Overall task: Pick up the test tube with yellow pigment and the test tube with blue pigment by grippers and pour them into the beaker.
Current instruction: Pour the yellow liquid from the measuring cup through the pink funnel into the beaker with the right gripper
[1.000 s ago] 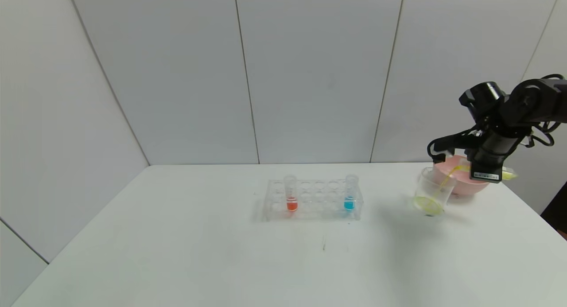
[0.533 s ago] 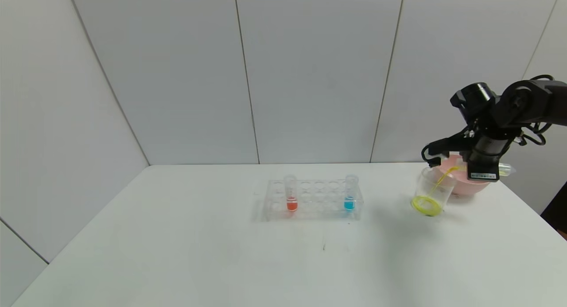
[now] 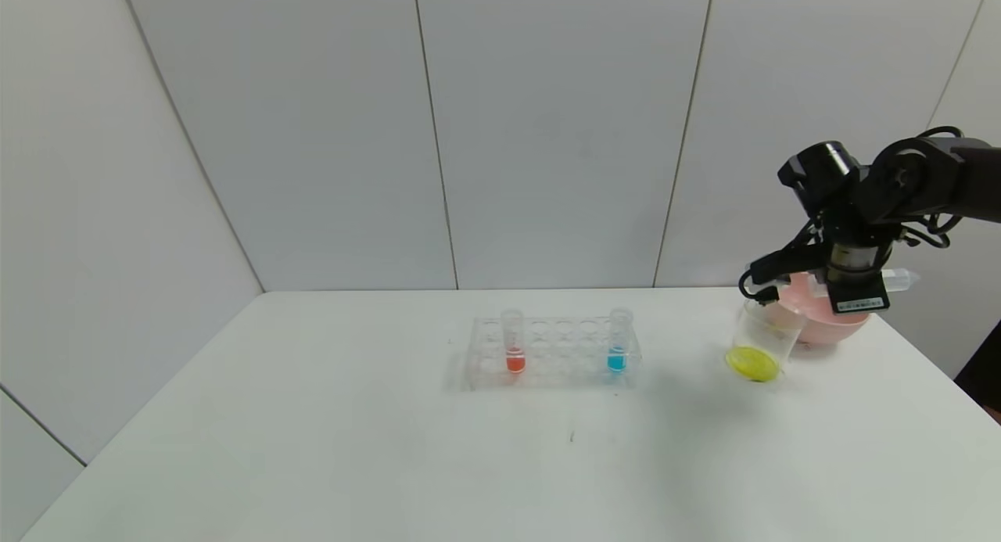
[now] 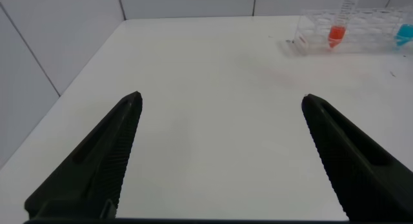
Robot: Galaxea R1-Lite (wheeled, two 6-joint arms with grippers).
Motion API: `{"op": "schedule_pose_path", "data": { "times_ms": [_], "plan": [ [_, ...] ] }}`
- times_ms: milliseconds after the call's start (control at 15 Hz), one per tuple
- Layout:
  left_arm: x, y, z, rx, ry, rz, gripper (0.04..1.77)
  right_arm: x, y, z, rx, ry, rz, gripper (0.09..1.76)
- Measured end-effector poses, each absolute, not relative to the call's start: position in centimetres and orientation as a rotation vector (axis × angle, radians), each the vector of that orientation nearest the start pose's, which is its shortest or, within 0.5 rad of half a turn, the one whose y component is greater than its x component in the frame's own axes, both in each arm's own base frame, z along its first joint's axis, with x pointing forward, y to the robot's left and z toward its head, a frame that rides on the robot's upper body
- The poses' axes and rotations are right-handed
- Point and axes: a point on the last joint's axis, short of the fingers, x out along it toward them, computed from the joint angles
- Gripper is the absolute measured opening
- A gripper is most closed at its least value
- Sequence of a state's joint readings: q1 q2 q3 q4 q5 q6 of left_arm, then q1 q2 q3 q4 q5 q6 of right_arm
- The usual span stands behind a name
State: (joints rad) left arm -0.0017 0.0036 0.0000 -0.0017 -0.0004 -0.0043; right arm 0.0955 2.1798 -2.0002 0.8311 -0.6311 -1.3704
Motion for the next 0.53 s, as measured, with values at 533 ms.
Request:
{"op": "schedule_pose_path", "data": {
  "times_ms": [533],
  "plan": [
    [-2.25, 0.0, 7.57, -0.004, 0.002, -0.002, 1.76, 40.77, 2.46, 20.81, -1.494, 1.075, 0.377, 0.53]
  ]
}}
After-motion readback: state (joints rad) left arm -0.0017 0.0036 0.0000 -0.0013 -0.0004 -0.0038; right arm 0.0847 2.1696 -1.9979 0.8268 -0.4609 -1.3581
